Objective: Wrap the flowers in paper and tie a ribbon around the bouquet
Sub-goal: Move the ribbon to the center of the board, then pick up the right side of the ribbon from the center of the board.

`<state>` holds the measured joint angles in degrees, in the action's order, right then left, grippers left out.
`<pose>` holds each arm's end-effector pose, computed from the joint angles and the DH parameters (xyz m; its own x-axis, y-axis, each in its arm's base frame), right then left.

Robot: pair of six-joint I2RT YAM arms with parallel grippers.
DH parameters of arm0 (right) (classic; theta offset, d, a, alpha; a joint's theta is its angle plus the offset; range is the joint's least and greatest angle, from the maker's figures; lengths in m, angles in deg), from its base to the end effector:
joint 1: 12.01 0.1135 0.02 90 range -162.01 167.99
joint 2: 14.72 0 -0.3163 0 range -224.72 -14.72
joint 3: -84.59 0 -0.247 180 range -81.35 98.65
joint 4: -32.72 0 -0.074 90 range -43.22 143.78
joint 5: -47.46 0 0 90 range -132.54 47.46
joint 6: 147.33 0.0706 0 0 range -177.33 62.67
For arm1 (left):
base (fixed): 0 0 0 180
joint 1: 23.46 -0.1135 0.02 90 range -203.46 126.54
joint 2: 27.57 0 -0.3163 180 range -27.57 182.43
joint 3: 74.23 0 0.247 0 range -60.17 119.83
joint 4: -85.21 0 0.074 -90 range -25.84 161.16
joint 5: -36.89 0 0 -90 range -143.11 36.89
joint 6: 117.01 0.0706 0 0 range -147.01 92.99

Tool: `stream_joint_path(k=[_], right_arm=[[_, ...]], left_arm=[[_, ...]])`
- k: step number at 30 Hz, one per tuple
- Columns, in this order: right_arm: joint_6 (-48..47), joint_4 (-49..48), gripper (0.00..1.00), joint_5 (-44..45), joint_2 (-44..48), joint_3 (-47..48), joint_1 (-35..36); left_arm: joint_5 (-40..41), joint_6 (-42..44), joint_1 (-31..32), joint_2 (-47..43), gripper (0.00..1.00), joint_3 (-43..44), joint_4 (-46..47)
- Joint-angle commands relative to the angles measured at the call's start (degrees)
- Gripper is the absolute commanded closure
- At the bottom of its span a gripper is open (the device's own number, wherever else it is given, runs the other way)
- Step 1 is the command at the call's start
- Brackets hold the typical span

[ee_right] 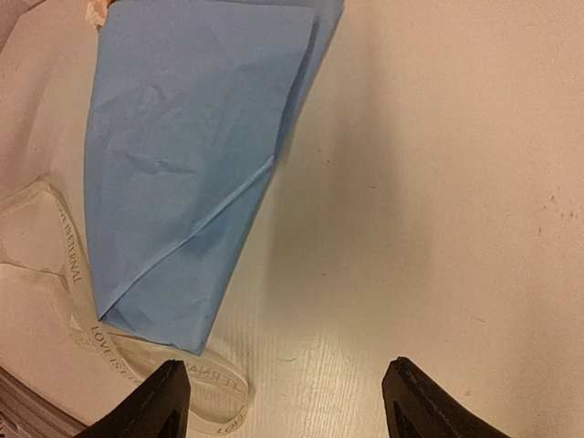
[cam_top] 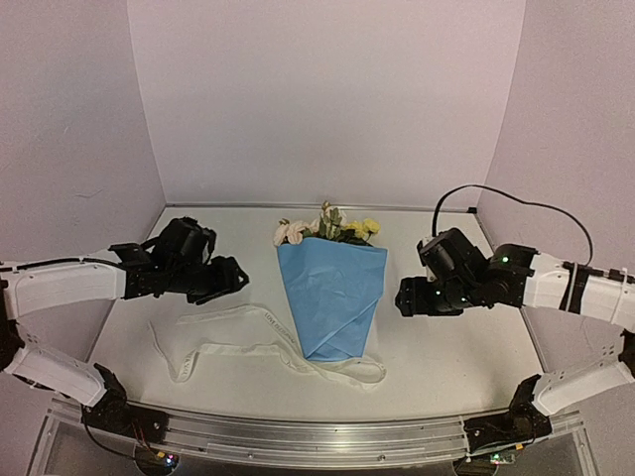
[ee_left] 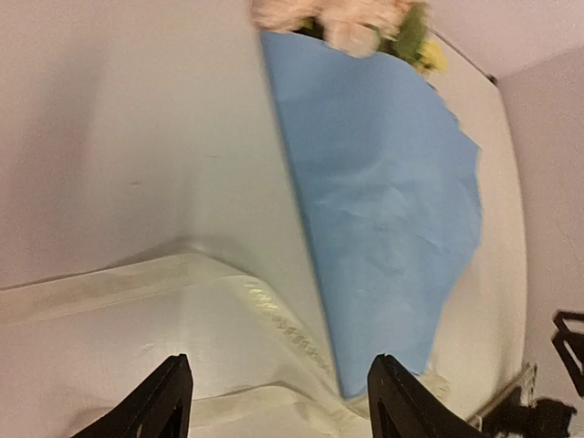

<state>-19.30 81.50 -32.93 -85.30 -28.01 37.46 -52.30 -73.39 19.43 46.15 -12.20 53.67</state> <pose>0.1714 0.1823 0.2850 -0.8236 -0.0286 -0.5664 -0.2223 0.9351 0.2761 0.2048 -0.1889 0.2680 -0.8334 -0.2138 -0.5097 0.1010 0.8477 -0.5208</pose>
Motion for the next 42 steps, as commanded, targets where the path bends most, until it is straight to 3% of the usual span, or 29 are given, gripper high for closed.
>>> stream_joint_path(k=[1, 6, 10, 16, 21, 29, 42], right_arm=[[-2.97, -0.37, 0.25, -1.71, -5.79, 7.38, 3.60], [-6.32, -0.51, 0.26, -4.44, -18.35, 17.99, 8.11], [-9.70, 0.68, 0.29, -7.83, -30.15, 30.06, 9.98], [-15.45, 5.41, 0.34, -10.86, -47.84, 50.21, 12.10], [-18.24, 7.24, 0.37, -13.46, -55.83, 56.77, 12.98], [-20.63, 8.23, 0.38, -13.92, -62.32, 60.70, 13.92], [-21.42, 9.40, 0.44, -10.73, -67.26, 62.00, 14.51]], left_arm=[[9.23, -8.30, -4.31, -7.01, 0.30, -5.35, -13.20], [9.70, -14.15, -9.98, -17.03, 0.27, -12.98, -17.73], [5.53, -14.32, -10.60, -20.96, 0.27, -13.63, -20.80], [-8.94, -13.01, -10.50, -23.57, 0.32, -12.86, -23.73], [-15.38, -16.04, -7.72, -25.05, 0.30, -11.90, -24.37], [-9.21, -25.84, 7.42, -18.30, 0.27, -11.13, -20.57], [5.27, -35.01, 7.58, -15.04, 0.17, -18.05, -13.86]])
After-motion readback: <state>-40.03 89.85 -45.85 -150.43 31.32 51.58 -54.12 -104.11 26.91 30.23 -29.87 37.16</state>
